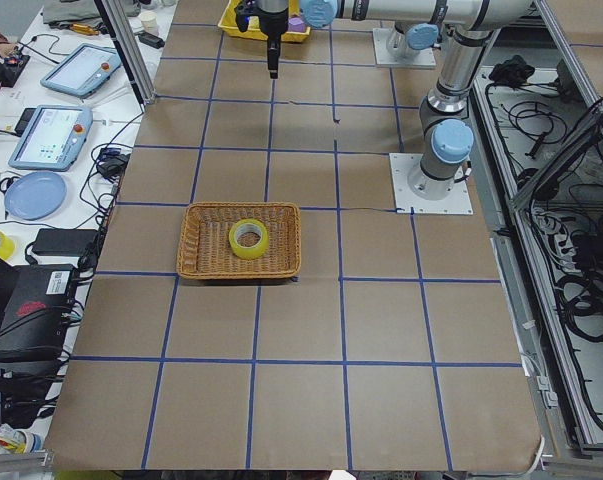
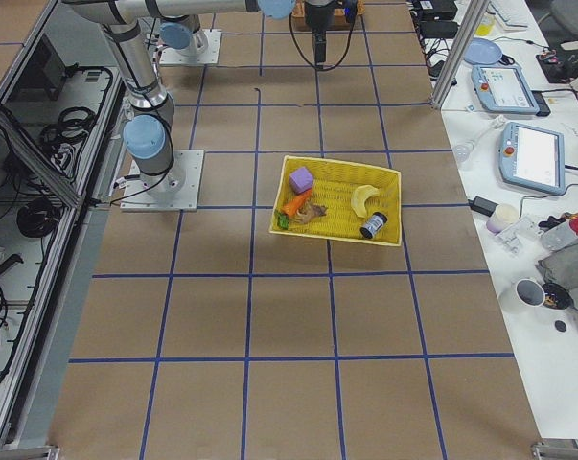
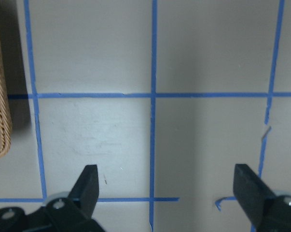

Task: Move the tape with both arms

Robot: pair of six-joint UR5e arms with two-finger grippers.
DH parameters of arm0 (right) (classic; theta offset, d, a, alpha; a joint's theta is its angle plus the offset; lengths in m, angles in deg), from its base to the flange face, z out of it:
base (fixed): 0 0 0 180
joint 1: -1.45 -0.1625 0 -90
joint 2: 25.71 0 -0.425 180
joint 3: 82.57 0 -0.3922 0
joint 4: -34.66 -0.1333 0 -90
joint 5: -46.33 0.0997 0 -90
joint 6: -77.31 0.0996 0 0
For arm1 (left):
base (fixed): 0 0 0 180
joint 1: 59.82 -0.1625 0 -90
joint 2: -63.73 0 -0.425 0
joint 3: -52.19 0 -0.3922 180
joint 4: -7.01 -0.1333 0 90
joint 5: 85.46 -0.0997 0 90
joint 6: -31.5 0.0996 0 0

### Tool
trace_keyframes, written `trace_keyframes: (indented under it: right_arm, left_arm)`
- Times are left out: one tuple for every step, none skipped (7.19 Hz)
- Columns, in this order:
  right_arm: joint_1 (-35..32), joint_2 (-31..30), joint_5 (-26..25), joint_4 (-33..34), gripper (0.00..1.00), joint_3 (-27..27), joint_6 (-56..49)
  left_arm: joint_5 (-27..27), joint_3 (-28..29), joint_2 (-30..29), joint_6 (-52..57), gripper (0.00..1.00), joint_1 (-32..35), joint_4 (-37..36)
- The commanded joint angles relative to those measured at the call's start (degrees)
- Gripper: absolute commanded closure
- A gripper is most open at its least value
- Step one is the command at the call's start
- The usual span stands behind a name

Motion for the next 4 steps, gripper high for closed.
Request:
trace_keyframes:
  right_arm:
    - [0.1,0.0,0.0,0.0,0.00,0.1,0.0]
    - [0.0,0.0,-0.1,0.0,0.00,0.0,0.0]
    - [0.0,0.0,0.0,0.0,0.00,0.1,0.0]
    - [0.1,0.0,-0.1,0.0,0.00,0.0,0.0]
  left_arm:
    - [-0.1,-0.2,0.4,0.4,0.00,0.2,2.0]
    - [-0.1,-0.2,0.4,0.4,0.00,0.2,2.1]
    - [-0.1,-0.2,0.4,0.4,0.00,0.2,2.5]
    - [-0.1,-0.4,0.5,0.4,0.00,0.2,2.5]
